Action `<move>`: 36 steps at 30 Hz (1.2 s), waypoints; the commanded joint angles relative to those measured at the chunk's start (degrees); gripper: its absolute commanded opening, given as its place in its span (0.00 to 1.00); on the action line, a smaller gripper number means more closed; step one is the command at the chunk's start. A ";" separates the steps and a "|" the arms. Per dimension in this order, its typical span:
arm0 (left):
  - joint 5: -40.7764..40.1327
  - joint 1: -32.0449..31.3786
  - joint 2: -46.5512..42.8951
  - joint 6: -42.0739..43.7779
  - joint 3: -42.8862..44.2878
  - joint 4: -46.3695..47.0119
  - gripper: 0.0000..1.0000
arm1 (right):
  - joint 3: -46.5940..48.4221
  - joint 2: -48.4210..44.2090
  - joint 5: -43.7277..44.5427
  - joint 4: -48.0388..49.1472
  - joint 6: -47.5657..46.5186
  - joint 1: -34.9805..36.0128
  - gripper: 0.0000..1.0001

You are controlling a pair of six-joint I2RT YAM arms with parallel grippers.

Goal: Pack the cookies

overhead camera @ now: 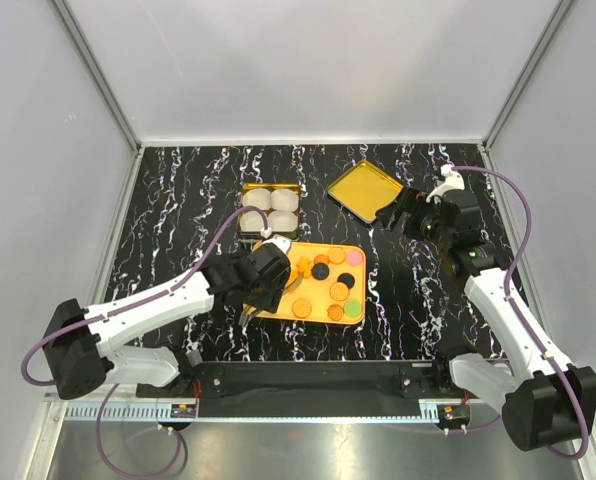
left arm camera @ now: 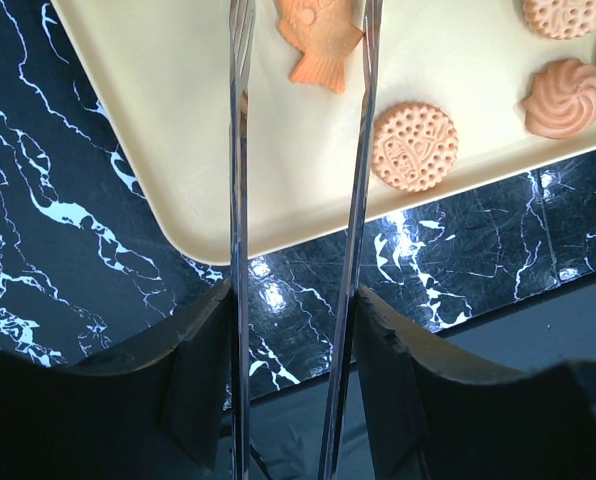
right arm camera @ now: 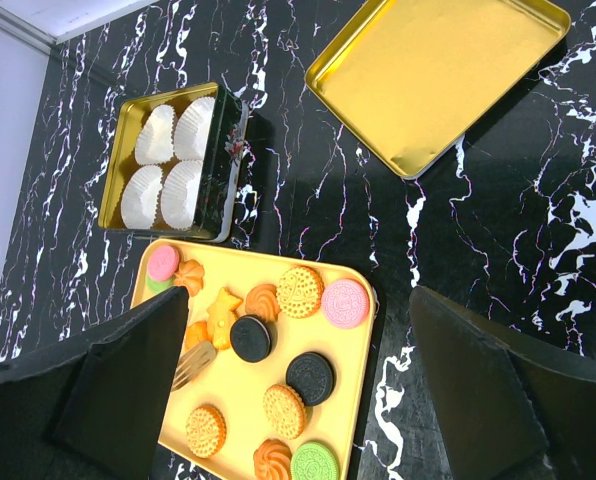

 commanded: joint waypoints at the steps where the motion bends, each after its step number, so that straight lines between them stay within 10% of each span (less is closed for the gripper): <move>1: -0.65 1.05 -2.49 -0.17 -0.80 1.72 0.51 | -0.33 -1.15 0.93 1.22 -0.89 -0.13 1.00; 36: -0.56 4.13 -7.15 2.47 5.26 -3.73 0.39 | -0.07 -1.15 1.28 1.05 -0.98 -0.04 1.00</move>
